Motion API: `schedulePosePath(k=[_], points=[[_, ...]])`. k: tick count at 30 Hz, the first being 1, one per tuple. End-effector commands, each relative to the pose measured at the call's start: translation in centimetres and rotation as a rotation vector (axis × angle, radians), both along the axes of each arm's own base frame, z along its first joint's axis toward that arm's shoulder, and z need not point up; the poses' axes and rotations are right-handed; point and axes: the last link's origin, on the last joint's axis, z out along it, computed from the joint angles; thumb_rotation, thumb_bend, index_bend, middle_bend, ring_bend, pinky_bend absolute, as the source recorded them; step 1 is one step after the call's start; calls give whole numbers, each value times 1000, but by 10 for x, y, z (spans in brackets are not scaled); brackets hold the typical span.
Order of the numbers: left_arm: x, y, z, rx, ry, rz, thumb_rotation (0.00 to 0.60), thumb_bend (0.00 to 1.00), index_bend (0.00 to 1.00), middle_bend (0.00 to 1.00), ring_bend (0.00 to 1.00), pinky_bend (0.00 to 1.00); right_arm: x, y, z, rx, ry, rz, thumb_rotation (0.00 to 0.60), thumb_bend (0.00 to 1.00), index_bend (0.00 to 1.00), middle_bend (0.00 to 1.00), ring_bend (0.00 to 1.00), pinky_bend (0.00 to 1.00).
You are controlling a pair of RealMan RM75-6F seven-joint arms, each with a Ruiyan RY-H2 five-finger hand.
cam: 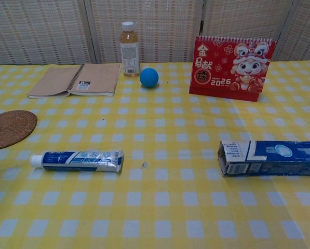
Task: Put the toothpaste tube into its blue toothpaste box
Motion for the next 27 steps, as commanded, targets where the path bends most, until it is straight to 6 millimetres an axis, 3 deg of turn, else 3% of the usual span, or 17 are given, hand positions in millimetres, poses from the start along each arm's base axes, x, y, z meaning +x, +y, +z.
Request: schedulePosePath(k=[1,8,27], points=[[12,7,-23,-114,24,39,600,175,428,1000,1000,1000,0,0,0,0,1,-1,600,340,0,0,0,0],[28,19,-51,-234,-22,153,600,171,421,1000,1000,1000,-2,-3,0,4,1,-11,600,340,0,0,0,0],[60,46,-104,-325,-45,204,600,192,418,1000,1000,1000,-6,-8,1,1,3,-34,600,340,0,0,0,0]])
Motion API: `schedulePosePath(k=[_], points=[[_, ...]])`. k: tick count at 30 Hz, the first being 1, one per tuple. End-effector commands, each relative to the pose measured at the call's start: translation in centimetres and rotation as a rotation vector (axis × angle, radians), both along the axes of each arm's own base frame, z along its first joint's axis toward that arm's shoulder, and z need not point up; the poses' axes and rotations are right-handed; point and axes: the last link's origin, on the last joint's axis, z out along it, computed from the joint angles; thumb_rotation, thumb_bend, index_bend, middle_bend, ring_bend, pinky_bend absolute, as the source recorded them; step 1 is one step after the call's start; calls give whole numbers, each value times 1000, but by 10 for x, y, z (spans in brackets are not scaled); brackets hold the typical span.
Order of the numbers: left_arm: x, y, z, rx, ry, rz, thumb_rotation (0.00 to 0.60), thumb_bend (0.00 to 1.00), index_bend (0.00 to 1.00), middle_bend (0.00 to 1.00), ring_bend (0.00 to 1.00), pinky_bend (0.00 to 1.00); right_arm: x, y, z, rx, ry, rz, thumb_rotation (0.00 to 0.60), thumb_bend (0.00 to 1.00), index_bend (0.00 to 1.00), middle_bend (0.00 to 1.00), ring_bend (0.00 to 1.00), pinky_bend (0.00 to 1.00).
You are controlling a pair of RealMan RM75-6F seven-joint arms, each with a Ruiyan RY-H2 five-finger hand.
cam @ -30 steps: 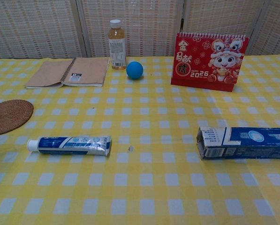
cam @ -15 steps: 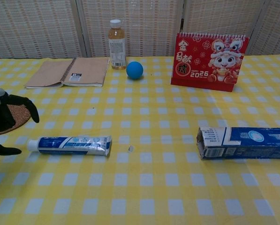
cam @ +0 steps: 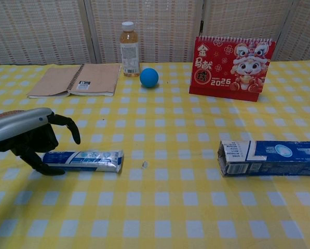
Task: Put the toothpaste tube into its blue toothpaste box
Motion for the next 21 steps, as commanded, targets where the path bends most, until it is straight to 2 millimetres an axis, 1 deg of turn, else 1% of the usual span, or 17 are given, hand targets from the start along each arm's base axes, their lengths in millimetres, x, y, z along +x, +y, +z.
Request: schedulePosePath(k=[1,5,9,17,21], points=[[4,7,-8,-9,12,-2,600,192,415,1000,1000,1000,0,0,1,-1,-1,-2,600,340,0,0,0,0],[6,11,-13,-17,50,-27,600,192,391,1000,1000,1000,-1,-1,3,-13,-6,-5,600,340,0,0,0,0],[7,14,-20,-29,51,-18,600,196,391,1000,1000,1000,-2,-2,4,-15,-6,-10,600,340,0,0,0,0],[5,24,-29,-46,74,-13,600,272,392,1000,1000,1000,-4,-4,7,-28,-6,-19,600,339,0,0,0,0],[3,28,-32,-54,82,-6,600,282,395,1000,1000,1000,-4,-4,6,-28,-4,-23,600,341,0,0,0,0]])
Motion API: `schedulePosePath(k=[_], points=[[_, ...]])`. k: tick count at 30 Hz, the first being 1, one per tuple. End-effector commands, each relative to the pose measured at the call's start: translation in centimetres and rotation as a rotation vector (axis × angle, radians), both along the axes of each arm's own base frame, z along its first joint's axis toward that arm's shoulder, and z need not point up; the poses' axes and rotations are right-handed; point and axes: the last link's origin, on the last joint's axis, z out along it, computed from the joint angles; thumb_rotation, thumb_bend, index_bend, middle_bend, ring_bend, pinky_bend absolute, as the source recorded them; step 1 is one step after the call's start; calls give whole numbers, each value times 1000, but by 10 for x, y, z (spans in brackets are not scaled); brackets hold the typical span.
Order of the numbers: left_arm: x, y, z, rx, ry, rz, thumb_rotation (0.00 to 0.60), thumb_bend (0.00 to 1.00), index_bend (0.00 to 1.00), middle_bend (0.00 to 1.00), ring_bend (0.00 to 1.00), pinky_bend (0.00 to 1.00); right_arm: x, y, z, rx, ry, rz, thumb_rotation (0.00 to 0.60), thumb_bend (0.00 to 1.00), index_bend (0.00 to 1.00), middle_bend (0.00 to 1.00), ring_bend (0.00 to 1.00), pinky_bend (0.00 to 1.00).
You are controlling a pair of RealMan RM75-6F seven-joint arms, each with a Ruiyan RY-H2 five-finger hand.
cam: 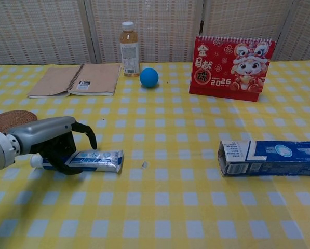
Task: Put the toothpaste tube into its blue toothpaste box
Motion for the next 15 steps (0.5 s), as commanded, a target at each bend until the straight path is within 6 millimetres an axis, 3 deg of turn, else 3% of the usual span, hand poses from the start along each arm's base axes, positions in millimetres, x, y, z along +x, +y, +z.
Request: schedulePosePath(k=[1,9,15], points=[[-1,2,-2,-6,0,6,600,282,396,1000,1000,1000,0,0,0,0,1,-2,600,340,0,0,0,0],[-1,5,-7,-18,-5,12,600,282,406,1000,1000,1000,-1,-1,-1,-2,4,-10,600,340,0,0,0,0],[-2,8,-10,-13,-13,18,600,324,490,1000,1000,1000,-1,-1,0,-4,5,-10,600,341,0,0,0,0]])
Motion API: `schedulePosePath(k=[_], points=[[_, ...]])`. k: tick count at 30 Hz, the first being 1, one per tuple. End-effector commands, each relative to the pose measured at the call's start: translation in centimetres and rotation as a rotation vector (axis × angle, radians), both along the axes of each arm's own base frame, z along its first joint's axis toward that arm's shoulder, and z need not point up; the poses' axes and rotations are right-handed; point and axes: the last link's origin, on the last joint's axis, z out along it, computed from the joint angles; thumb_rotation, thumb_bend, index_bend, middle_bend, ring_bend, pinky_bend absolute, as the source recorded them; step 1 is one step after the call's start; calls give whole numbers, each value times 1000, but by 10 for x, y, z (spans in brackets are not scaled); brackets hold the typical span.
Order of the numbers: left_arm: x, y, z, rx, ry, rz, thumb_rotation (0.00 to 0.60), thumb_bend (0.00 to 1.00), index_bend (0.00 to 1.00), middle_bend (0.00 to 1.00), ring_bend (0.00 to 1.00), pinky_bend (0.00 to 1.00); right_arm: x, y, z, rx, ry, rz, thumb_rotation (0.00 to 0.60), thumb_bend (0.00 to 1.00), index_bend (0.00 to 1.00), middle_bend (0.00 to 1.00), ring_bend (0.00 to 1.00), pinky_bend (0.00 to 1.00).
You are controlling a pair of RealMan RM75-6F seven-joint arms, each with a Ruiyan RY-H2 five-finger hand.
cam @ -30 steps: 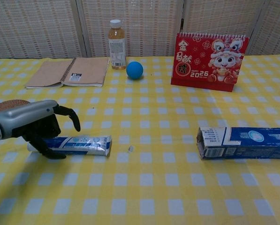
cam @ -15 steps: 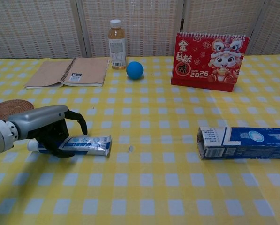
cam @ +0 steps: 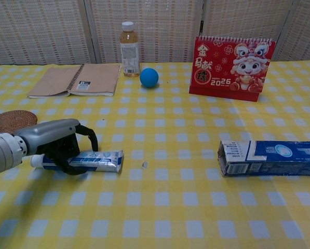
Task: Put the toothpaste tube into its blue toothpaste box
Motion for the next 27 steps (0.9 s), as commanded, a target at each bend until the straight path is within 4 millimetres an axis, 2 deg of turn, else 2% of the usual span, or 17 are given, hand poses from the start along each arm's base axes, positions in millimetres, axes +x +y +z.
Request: schedulePosePath(k=[1,9,11,19,27], points=[[0,1,-1,2,-5,3,600,340,509,1000,1000,1000,0,0,0,-1,0,0,600,340,0,0,0,0],[6,-2,1,41,-40,-14,600,475,746,1000,1000,1000,1,2,0,1,-2,8,600,339,0,0,0,0],[8,-4,4,60,-63,-18,600,484,779,1000,1000,1000,2,3,-1,7,-2,11,600,339,0,0,0,0],[19,-15,31,139,-223,-1,600,494,819,1000,1000,1000,3,1,-10,57,1,12,600,340,0,0,0,0],[28,-29,64,163,-411,44,600,496,827,1000,1000,1000,7,-14,-23,166,8,20,600,340,0,0,0,0]])
